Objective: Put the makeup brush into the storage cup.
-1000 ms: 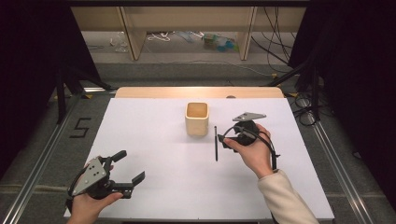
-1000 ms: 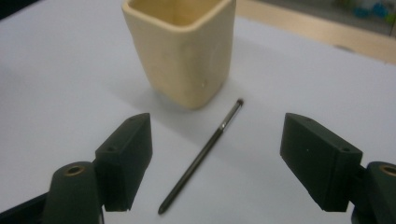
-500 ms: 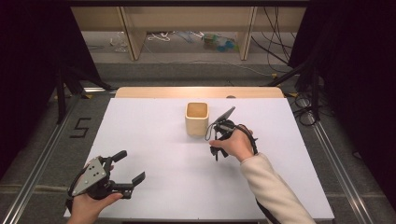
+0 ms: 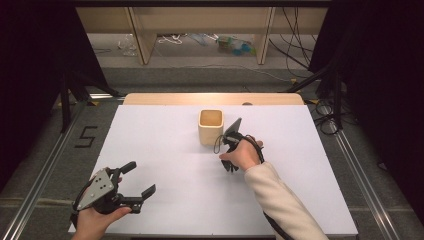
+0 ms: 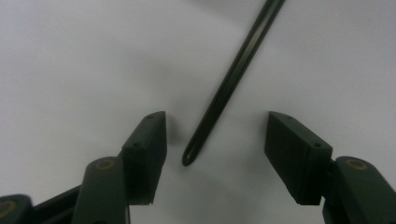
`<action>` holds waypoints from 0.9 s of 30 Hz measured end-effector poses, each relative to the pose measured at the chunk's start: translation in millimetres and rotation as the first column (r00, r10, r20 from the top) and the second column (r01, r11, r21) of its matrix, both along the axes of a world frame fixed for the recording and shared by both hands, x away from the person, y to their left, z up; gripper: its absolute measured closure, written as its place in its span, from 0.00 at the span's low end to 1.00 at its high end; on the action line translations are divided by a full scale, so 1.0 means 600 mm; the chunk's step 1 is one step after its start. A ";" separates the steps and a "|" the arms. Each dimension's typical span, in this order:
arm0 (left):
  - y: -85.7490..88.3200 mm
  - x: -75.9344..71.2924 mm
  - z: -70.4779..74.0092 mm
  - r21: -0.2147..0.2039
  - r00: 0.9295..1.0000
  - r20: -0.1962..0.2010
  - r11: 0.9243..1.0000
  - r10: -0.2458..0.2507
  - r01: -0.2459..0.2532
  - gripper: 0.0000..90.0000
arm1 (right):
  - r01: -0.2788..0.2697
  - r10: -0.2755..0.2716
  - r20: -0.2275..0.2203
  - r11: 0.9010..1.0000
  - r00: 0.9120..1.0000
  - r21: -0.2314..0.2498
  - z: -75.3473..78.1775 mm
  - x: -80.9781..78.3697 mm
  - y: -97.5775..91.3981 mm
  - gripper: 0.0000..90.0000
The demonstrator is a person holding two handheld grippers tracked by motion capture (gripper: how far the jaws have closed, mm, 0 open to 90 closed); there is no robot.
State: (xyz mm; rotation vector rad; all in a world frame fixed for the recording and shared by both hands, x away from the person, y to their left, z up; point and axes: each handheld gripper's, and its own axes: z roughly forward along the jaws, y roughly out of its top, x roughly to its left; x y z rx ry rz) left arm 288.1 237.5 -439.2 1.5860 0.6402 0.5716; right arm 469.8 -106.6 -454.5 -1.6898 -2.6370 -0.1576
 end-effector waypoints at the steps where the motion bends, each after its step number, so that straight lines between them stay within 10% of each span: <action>1: 0.001 -0.001 0.001 0.015 1.000 -0.001 1.000 0.007 -0.007 0.05 | 0.002 -0.001 0.016 1.000 1.000 -0.017 -0.001 0.000 0.002 0.53; 18: 0.001 0.000 0.000 0.024 1.000 0.000 1.000 0.005 -0.005 0.05 | -0.051 0.052 0.011 0.997 0.999 -0.066 0.000 0.007 0.007 0.89; 27: 0.001 0.000 0.000 0.026 1.000 -0.001 1.000 0.003 -0.003 0.05 | 0.091 -0.092 -0.053 0.996 0.994 -0.018 0.002 0.015 -0.004 0.94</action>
